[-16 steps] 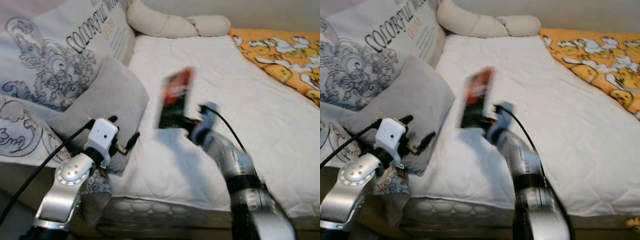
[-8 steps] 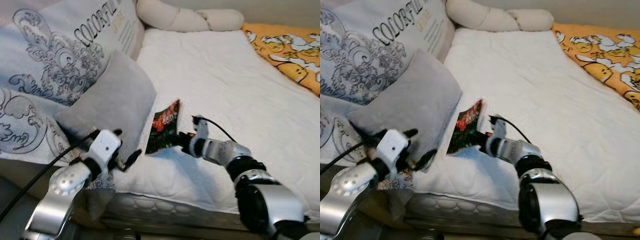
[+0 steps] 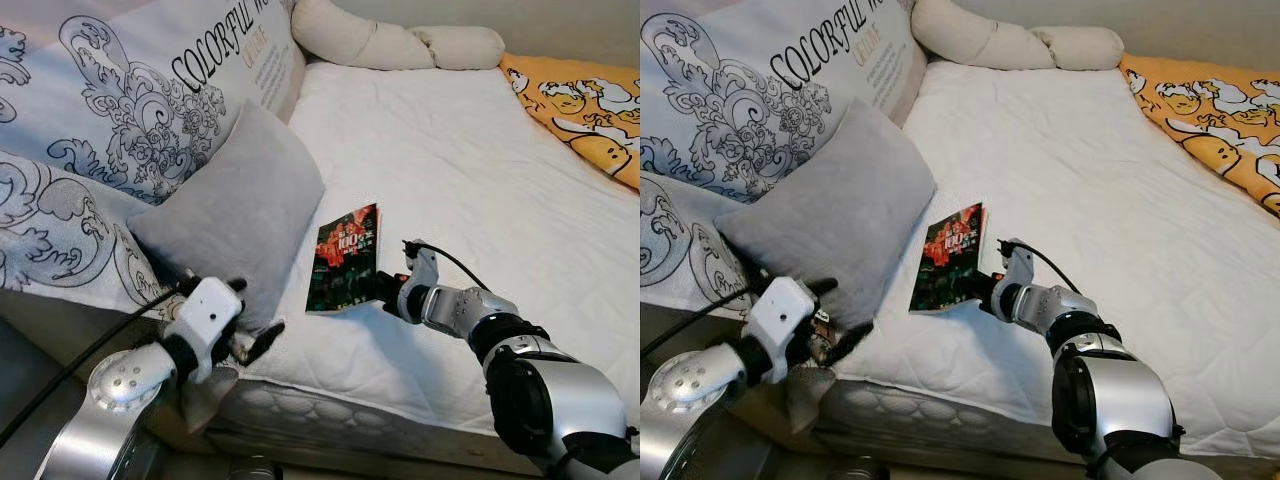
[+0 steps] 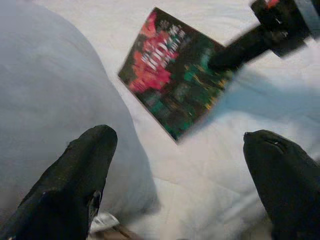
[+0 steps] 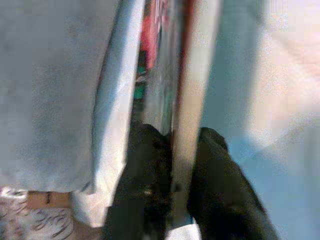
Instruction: Clean up the room
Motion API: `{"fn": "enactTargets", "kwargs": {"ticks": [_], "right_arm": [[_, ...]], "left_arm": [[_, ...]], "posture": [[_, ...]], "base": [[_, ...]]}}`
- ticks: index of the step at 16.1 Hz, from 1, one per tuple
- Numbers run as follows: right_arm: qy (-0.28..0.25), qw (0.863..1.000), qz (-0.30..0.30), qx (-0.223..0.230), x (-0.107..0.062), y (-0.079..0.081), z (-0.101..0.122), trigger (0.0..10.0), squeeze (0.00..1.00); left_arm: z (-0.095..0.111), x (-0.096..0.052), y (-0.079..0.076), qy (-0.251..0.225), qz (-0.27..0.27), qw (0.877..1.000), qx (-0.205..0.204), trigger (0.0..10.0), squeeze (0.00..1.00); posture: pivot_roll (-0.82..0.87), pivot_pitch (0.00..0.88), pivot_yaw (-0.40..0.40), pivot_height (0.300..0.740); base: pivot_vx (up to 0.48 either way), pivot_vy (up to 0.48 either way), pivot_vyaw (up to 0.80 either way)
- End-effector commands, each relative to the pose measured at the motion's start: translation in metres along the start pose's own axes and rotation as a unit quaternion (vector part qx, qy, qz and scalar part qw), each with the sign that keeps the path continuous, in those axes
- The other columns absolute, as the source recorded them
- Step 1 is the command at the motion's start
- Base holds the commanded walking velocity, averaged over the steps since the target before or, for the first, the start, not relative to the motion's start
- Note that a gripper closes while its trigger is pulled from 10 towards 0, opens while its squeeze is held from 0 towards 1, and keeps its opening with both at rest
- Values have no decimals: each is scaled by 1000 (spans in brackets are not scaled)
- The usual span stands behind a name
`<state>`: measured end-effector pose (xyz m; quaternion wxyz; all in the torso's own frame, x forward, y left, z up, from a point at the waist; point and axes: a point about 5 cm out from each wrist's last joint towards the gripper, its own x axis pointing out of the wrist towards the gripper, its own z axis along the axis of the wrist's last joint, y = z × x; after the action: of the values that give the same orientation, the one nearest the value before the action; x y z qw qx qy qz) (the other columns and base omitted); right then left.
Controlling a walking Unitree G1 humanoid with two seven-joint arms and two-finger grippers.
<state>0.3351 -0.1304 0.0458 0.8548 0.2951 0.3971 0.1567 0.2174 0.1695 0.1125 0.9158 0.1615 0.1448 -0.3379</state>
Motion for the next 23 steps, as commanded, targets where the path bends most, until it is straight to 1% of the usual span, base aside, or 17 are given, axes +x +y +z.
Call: {"fn": "enactTargets", "kwargs": {"ticks": [1, 2, 3, 4, 6, 9, 10, 11, 12, 14, 15, 17, 18, 20, 21, 22, 23], "right_arm": [[0, 1000, -27, -9, -3, -11, -4, 10000, 1000], [3, 999, -37, -20, -3, -14, -6, 10000, 1000], [1, 998, -53, -28, -4, -18, -7, 10000, 1000], [-3, 998, -58, -24, -4, -20, -6, 10000, 1000], [-25, 996, -88, -10, -9, -30, -3, 10000, 1000], [-36, 994, -105, 2, -16, -43, -3, 10000, 1000], [-35, 993, -108, -10, -20, -48, -2, 10000, 1000], [-32, 993, -106, -35, -23, -53, -1, 10000, 1000], [-32, 994, -83, -70, -30, -56, 6, 10000, 1000], [-49, 990, -68, -117, -37, -58, 17, 10000, 1000], [-68, 985, -62, -145, -39, -57, 23, 10000, 1000], [-130, 965, -76, -214, -44, -48, 38, 10000, 1000], [-199, 945, -78, -250, -49, -34, 45, 10000, 1000], [-255, 932, -77, -248, -55, -22, 45, 10000, 1000], [-299, 922, -87, -229, -60, -11, 40, 10000, 1000], [-338, 912, -98, -212, -65, -1, 36, 10000, 1000], [-350, 910, -100, -200, -67, 3, 32, 10000, 1000]], "left_arm": [[0, -3, -5, 15, -25, 1000, -7, 10000, 733], [-1, -4, -5, 20, -32, 999, -9, 10000, 729], [-4, -6, -8, 34, -56, 998, -25, 10000, 733], [-4, -7, -9, 38, -64, 997, -31, 10000, 737], [-6, -9, -13, 51, -96, 993, -46, 10000, 737], [-5, -6, -12, 56, -101, 992, -43, 10000, 737], [-5, -5, -12, 55, -99, 993, -39, 10000, 737], [-4, -3, -11, 55, -97, 993, -38, 10000, 733], [-3, -1, -10, 44, -83, 995, -39, 10000, 733], [-1, 3, -8, 17, -53, 998, -41, 10000, 741], [2, 7, -4, -2, -20, 999, -48, 10000, 737], [7, 16, 5, -35, 58, 996, -54, 10000, 745], [10, 19, 10, -56, 114, 991, -51, 10000, 749], [9, 21, 11, -67, 161, 982, -74, 10000, 745], [4, 27, 9, -57, 174, 979, -88, 10000, 733], [2, 32, 8, -54, 179, 979, -84, 10000, 737], [2, 32, 11, -54, 189, 977, -83, 10000, 737]], "posture": [[250, 30, 0, 740], [250, 30, 0, 740], [246, 29, 7, 740], [243, 28, 11, 740], [236, 23, 18, 740], [221, 11, 22, 740], [215, 4, 18, 740], [210, 0, 15, 740], [196, 0, 6, 740], [177, 0, 1, 740], [167, 0, -1, 740], [145, 0, -7, 740], [119, 0, 3, 740], [103, 0, 7, 740], [77, 0, 6, 740], [70, 0, 5, 740], [61, 0, 5, 740]], "base": [[0, 0, 0], [0, 0, 0], [0, 0, 0], [0, 0, 0], [0, 0, 0], [0, 0, 0], [0, 0, 0], [0, 0, 0], [0, 0, 0], [0, 0, 0], [0, 0, 0], [0, 0, 0], [0, 0, 0], [0, 0, 0], [0, -416, 0], [0, -446, 0], [0, -442, 0]]}}
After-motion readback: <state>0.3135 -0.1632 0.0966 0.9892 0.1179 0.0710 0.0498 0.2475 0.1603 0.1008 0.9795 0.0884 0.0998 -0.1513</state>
